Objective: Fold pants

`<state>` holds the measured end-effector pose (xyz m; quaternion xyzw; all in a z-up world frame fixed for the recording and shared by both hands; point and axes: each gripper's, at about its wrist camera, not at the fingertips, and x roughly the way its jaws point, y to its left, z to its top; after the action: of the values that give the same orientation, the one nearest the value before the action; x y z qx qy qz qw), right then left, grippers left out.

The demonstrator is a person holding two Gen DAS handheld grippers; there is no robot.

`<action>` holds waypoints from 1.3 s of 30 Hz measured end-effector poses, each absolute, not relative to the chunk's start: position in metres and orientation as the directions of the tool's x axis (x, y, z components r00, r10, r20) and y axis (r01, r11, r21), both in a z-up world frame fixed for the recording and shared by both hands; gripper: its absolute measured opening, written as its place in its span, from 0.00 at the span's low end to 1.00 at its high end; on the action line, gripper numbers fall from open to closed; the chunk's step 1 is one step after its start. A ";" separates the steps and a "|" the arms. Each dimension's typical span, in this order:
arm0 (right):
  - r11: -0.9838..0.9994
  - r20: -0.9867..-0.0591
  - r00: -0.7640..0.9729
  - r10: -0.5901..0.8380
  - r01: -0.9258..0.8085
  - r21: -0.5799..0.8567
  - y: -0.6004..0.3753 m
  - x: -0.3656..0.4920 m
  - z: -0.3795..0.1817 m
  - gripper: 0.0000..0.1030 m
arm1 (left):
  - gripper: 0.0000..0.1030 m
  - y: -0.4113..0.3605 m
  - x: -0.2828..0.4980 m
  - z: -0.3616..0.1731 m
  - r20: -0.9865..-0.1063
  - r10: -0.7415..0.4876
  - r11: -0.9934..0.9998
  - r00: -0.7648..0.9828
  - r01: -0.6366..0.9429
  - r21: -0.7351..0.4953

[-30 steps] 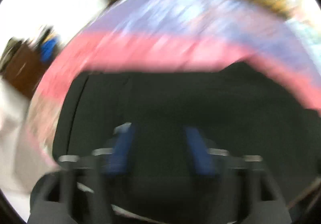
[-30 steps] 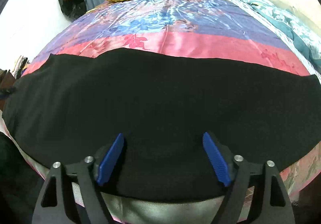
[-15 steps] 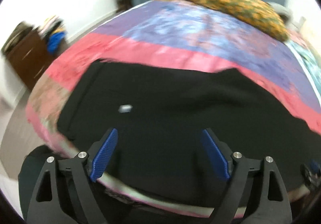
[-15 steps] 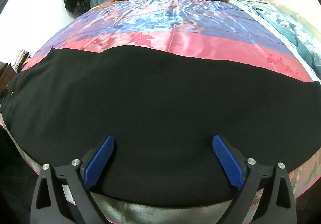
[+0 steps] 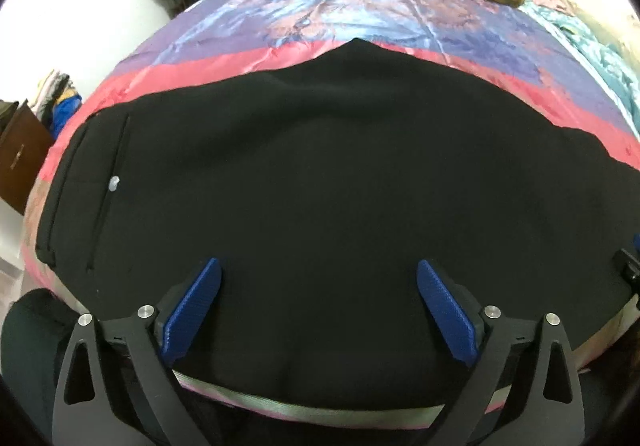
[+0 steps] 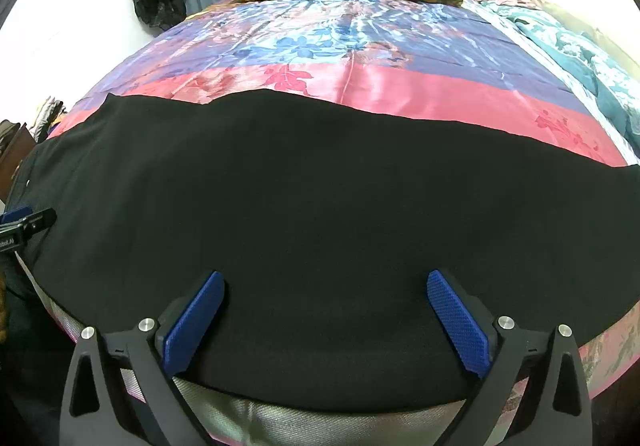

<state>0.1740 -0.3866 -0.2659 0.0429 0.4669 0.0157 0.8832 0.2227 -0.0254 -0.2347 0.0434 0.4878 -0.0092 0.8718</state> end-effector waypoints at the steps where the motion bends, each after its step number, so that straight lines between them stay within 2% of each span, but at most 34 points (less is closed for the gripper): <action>1: 0.996 -0.824 0.563 0.070 0.009 0.091 -0.386 0.175 -0.266 1.00 | 0.96 -0.026 0.224 -0.235 -0.854 0.024 0.996 0.519 0.058 0.063; 5: 0.996 -0.825 0.560 0.070 0.008 0.090 -0.386 0.175 -0.266 1.00 | 0.99 -0.023 0.222 -0.237 -0.850 0.030 0.997 0.526 0.050 0.066; 22: 0.995 -0.819 0.569 0.076 0.016 0.103 -0.388 0.173 -0.261 1.00 | 0.99 -0.024 0.218 -0.239 -0.844 0.034 0.996 0.535 0.056 0.076; 26: 0.989 -0.795 0.600 0.090 0.043 0.145 -0.397 0.168 -0.253 0.99 | 0.99 -0.025 0.218 -0.239 -0.842 0.037 0.995 0.538 0.055 0.079; 39: 0.964 -0.748 0.663 -0.020 0.210 0.161 -0.448 0.154 -0.239 0.97 | 0.99 -0.026 0.219 -0.240 -0.840 0.042 0.995 0.541 0.054 0.084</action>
<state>0.1541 -0.4485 -0.2389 0.1175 0.4053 -0.0635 0.9044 0.2190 -0.0255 -0.2401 0.0502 0.4789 -0.0036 0.8764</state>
